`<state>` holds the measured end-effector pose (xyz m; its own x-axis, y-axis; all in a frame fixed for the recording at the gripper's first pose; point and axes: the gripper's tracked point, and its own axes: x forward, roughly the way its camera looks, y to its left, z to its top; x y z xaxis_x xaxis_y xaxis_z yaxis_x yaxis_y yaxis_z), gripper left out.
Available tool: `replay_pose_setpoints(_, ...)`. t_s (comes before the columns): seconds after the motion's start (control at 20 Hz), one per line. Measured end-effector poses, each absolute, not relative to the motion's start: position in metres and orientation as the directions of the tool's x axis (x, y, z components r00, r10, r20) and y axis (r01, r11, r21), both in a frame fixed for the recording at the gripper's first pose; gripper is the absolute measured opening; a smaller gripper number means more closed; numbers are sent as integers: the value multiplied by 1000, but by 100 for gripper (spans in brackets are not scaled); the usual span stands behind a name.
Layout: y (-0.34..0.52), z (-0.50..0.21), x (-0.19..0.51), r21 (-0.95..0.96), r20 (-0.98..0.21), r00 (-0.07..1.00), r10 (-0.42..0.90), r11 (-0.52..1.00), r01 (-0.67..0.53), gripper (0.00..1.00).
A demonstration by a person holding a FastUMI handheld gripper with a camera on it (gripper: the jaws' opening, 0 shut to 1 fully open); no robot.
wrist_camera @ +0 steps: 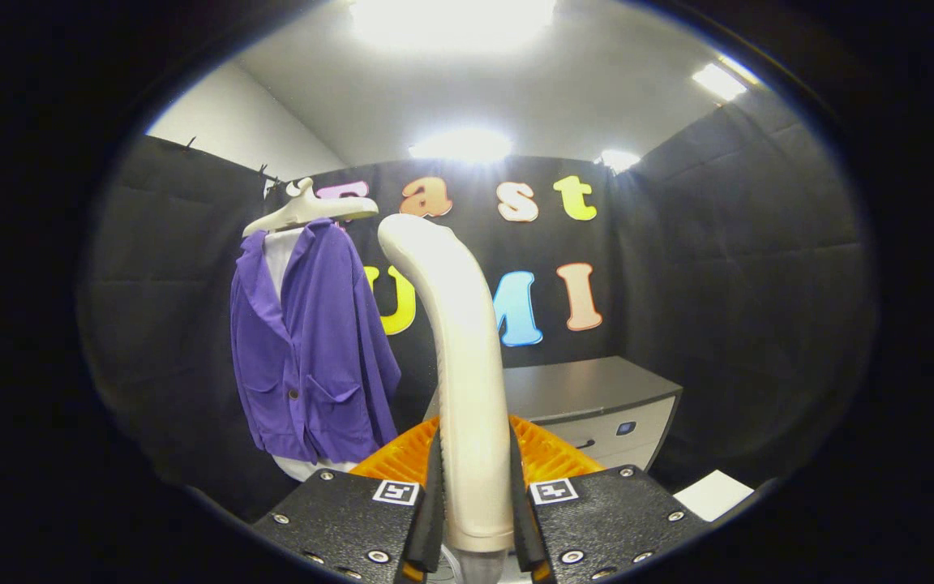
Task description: Iron the clothes twice with a garment steamer, once on the left side and once on the right side.
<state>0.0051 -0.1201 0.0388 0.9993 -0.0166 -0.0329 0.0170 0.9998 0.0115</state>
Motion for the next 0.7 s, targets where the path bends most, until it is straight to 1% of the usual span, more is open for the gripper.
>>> replay_pose_setpoints(0.1, -123, 40, -3, 6, -12, 1000, -24, 1000, 24, 35)
replay_pose_setpoints(0.4, -116, 40, -19, 0, 4, 1000, -16, 1000, 16, 35)
replay_pose_setpoints(0.7, -108, 33, -28, -16, -10, 1000, -11, 1000, 10, 35)
